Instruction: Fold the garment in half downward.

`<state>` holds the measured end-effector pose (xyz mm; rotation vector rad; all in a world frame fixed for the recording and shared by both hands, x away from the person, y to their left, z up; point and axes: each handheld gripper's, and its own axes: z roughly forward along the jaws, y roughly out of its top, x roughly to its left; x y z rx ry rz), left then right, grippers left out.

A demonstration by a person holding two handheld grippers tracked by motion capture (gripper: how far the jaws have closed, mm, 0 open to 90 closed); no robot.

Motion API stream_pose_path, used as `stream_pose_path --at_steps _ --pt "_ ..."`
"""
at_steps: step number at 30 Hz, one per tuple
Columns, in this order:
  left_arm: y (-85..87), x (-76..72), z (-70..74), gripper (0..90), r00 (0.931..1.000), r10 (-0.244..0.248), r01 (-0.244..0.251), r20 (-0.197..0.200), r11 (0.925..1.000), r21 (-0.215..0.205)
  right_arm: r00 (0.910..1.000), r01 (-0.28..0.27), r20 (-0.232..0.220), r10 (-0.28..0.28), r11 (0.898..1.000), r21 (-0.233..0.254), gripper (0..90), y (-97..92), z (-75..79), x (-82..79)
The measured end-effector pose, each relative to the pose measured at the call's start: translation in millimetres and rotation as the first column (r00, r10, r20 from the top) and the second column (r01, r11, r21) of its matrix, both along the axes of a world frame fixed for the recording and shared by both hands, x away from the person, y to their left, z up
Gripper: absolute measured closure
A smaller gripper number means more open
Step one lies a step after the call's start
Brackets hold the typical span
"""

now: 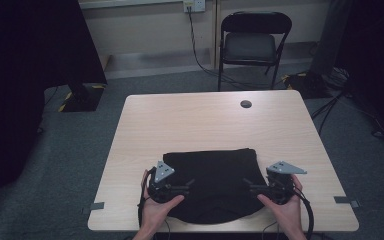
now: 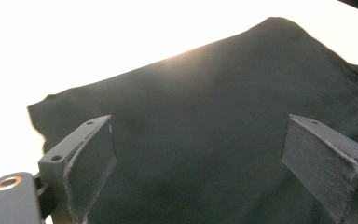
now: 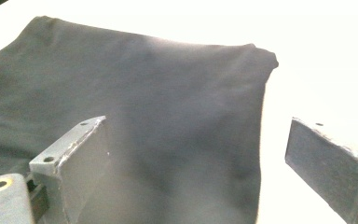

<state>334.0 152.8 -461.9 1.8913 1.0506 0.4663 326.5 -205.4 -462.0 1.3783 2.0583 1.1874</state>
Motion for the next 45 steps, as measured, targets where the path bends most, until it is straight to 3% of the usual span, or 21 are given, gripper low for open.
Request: stream_pose_path --at_steps 3,7,16,19,22,25,27,28,29,30,34,36,45 --pt "12.8 5.2 -4.2 8.5 0.9985 0.050 -0.050 -0.022 0.9987 0.001 0.9989 0.047 0.002 -0.047 0.999 0.003 5.7 -12.8 0.2 0.7" --pt "26.6 13.0 -10.2 7.3 0.9882 0.124 -0.123 -0.090 0.9923 0.020 0.9948 0.102 0.001 -0.102 0.995 0.000 7.5 -29.6 -2.1 1.8" --pt "50.0 22.5 -19.4 7.1 0.9739 0.205 -0.199 -0.098 0.9774 0.073 0.9765 0.210 -0.046 -0.210 0.978 -0.022 7.5 -63.7 -15.3 8.9" --pt "56.6 26.2 -21.4 6.6 0.9661 0.239 -0.231 -0.097 0.9687 0.092 0.9696 0.237 -0.054 -0.239 0.971 -0.043 7.4 -69.7 -19.8 10.6" --pt "62.5 29.6 -23.4 6.6 0.9567 0.273 -0.262 -0.100 0.9587 0.109 0.9571 0.278 -0.052 -0.285 0.954 -0.113 7.7 -71.5 -25.2 12.5" --pt "66.3 32.1 -25.5 6.4 0.9482 0.299 -0.285 -0.106 0.9492 0.134 0.9488 0.300 -0.058 -0.311 0.943 -0.141 7.7 -74.5 -31.0 14.1" --pt "68.0 33.2 -27.9 6.5 0.9446 0.307 -0.287 -0.116 0.9439 0.164 0.9420 0.317 -0.059 -0.330 0.934 -0.165 7.7 -76.5 -34.5 15.1" --pt "68.0 33.2 -27.9 6.5 0.9446 0.307 -0.287 -0.116 0.9439 0.164 0.9420 0.317 -0.059 -0.330 0.934 -0.165 7.7 -76.5 -34.5 15.1" --pt "70.8 33.4 -31.2 7.0 0.9369 0.333 -0.311 -0.106 0.9330 0.181 0.9342 0.335 -0.069 -0.350 0.927 -0.168 7.7 -79.5 -38.6 15.7" --pt "72.2 34.3 -32.3 7.0 0.9340 0.340 -0.318 -0.110 0.9310 0.180 0.9321 0.339 -0.073 -0.355 0.926 -0.167 7.7 -80.3 -39.6 15.7" --pt "75.3 37.6 -37.3 7.0 0.9270 0.356 -0.330 -0.117 0.9229 0.198 0.9275 0.353 -0.063 -0.368 0.919 -0.178 7.4 -80.4 -41.7 15.3" --pt "77.7 38.6 -41.6 4.3 0.9247 0.365 -0.343 -0.109 0.9224 0.178 0.9272 0.353 -0.063 -0.369 0.918 -0.180 7.0 -80.1 -41.8 15.5" --pt "77.5 39.4 -41.9 3.1 0.9202 0.376 -0.353 -0.110 0.9174 0.185 0.9257 0.356 -0.064 -0.373 0.917 -0.182 5.8 -80.3 -42.2 16.5"
